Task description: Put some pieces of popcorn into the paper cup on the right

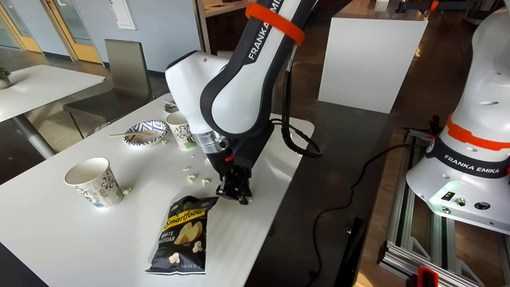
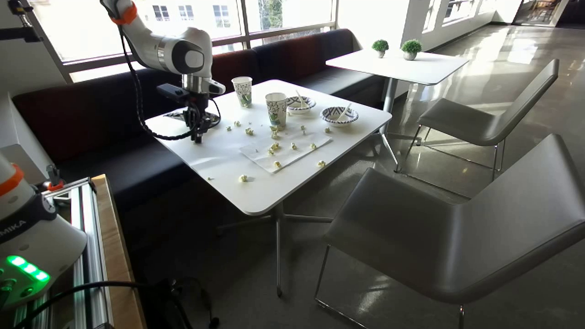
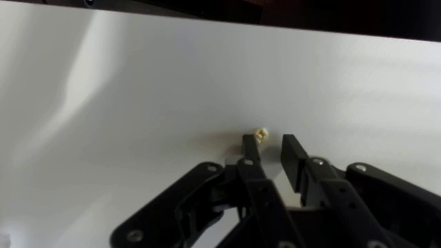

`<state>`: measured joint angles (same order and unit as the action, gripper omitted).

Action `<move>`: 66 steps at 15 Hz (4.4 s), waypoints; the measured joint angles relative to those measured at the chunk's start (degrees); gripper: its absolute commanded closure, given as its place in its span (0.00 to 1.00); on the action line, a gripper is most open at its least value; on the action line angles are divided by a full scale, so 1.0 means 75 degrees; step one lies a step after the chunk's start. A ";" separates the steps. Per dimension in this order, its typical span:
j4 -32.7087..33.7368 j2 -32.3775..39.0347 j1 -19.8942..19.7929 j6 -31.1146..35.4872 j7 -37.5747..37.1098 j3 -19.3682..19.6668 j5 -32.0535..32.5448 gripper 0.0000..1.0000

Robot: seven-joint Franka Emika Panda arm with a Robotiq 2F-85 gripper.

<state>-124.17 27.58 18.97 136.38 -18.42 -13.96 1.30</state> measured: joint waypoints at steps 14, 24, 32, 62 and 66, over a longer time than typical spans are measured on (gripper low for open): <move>0.0178 0.0095 0.0012 -0.0545 0.0110 0.0001 -0.0094 0.94; 0.0181 0.0093 0.0021 -0.0545 0.0118 0.0001 -0.0094 1.00; 0.0183 0.0034 0.0149 -0.0513 0.0122 0.0003 -0.0070 0.99; 0.0314 -0.1521 0.1072 0.4697 -0.7256 0.3760 0.9905 0.58; 0.0638 -0.1091 0.1068 0.5279 -0.7345 0.3838 1.0019 0.27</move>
<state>-119.38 19.40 26.98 175.97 -73.51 14.82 76.44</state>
